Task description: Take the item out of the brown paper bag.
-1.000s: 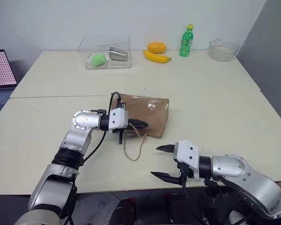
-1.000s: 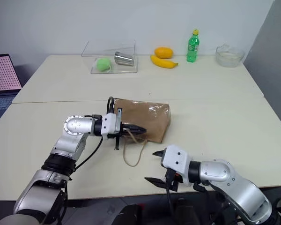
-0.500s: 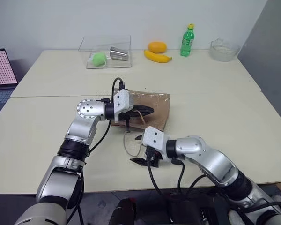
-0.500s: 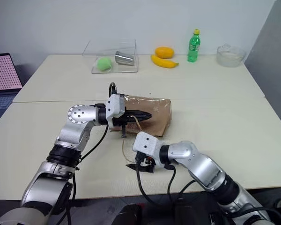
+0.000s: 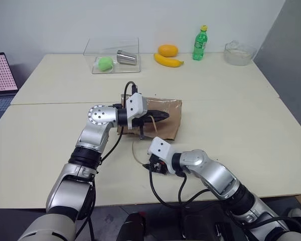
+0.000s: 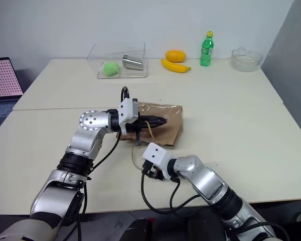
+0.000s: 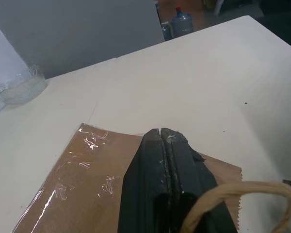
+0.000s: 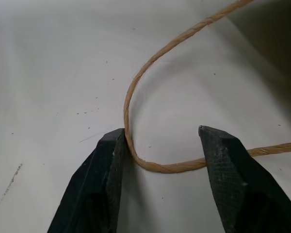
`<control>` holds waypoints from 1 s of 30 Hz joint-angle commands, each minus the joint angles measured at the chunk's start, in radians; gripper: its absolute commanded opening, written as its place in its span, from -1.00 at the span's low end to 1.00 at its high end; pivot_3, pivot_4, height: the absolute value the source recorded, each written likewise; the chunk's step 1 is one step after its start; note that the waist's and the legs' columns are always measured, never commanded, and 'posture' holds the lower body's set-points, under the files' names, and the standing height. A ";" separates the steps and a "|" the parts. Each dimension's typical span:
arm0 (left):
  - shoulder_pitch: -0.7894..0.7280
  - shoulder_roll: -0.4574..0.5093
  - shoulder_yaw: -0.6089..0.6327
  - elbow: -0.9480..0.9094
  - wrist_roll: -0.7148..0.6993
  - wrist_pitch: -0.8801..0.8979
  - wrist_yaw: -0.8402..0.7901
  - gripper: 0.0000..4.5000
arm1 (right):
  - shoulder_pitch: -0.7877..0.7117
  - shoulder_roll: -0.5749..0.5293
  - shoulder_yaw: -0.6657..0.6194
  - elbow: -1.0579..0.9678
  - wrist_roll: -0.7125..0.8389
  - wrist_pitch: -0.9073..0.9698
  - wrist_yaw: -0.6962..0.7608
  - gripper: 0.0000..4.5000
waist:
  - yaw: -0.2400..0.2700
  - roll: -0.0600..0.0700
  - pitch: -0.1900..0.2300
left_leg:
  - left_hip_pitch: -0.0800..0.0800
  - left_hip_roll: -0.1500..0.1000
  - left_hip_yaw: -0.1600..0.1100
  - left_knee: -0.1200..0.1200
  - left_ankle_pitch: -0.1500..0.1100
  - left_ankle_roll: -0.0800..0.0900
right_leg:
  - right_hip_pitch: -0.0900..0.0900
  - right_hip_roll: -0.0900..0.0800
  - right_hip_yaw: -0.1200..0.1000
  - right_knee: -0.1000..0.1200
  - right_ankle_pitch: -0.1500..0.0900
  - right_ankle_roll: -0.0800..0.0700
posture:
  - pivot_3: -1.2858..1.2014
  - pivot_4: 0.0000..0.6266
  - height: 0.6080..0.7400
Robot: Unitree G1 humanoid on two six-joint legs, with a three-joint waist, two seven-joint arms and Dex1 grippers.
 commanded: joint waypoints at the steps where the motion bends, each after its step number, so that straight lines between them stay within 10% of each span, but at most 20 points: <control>1: -0.030 0.000 0.025 -0.009 0.001 -0.021 0.004 -1.00 | -0.031 0.020 0.013 -0.001 -0.030 -0.033 0.000 -0.27 | 0.000 0.000 0.000 | 0.000 0.000 0.000 0.000 0.000 0.000 | 0.000 0.000 0.000 0.000 0.000 0.000 | 0.03 -0.52 1.00; 6: -0.051 -0.004 0.033 0.004 0.000 -0.011 0.019 -1.00 | -0.038 0.026 0.022 0.034 -0.057 -0.067 0.015 -0.99 | 0.000 0.000 0.000 | 0.000 0.000 0.000 0.000 0.000 0.000 | 0.000 0.000 0.000 0.000 0.000 0.000 | 0.03 -0.52 1.00; 30: -0.535 -0.049 0.129 0.432 0.069 0.087 0.272 -1.00 | 0.018 -0.084 0.021 0.038 -0.131 -0.113 0.082 -0.99 | 0.000 0.000 0.000 | -0.001 -0.001 0.000 0.000 0.000 0.000 | 0.000 0.000 0.000 -0.001 0.000 0.000 | 0.03 -0.52 1.00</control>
